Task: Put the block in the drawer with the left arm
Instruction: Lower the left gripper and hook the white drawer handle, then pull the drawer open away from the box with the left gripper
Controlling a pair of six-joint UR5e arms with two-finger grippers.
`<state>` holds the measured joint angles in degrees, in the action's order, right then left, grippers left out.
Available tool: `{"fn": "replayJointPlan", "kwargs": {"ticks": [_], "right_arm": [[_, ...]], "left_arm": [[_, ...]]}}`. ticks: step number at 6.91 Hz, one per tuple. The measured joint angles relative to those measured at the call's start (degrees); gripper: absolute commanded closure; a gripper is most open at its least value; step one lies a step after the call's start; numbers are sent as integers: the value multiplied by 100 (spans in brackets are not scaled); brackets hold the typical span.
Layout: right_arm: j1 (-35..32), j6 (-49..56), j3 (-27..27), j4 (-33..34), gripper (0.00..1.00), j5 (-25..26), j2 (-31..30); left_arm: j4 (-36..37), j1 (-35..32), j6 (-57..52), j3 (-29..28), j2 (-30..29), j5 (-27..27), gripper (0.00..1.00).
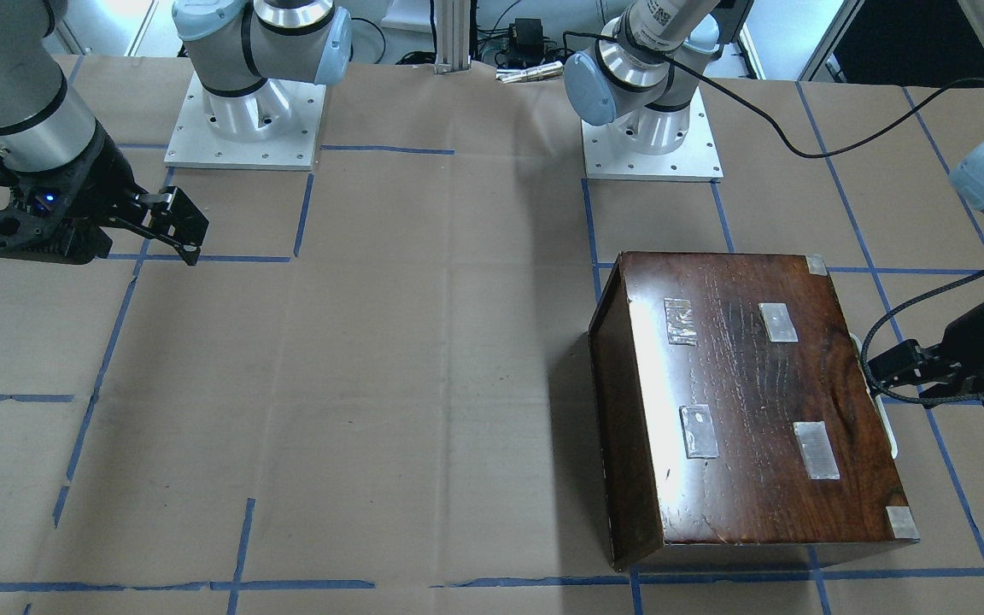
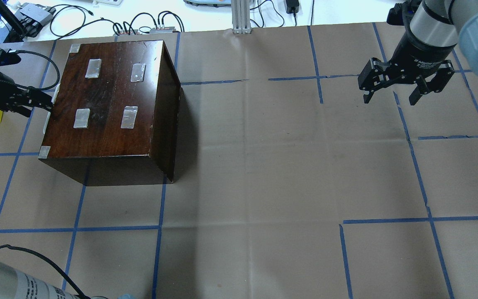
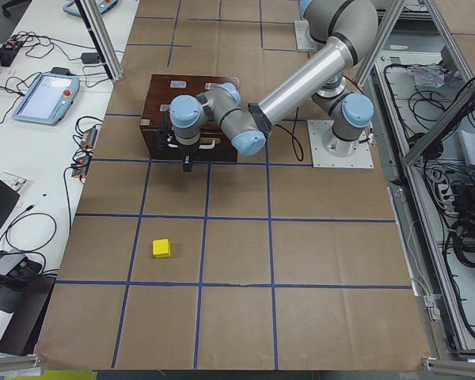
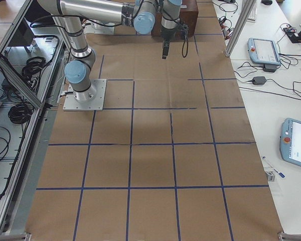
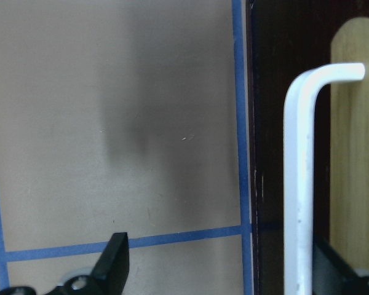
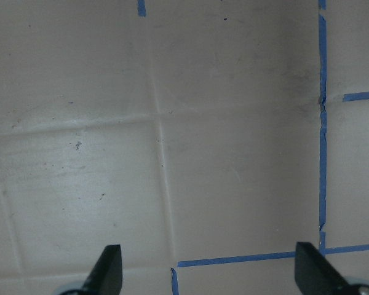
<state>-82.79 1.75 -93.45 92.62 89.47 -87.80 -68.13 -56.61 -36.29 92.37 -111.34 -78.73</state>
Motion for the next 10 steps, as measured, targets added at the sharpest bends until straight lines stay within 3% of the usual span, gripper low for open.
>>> {"fn": "replayJointPlan", "kwargs": {"ticks": [5, 10], "right_arm": [[0, 0, 2, 2, 0, 0, 0], [0, 0, -2, -3, 0, 0, 0]], "left_arm": [[30, 243, 3, -28, -28, -33, 1], [192, 383, 34, -53, -71, -455, 1]]}}
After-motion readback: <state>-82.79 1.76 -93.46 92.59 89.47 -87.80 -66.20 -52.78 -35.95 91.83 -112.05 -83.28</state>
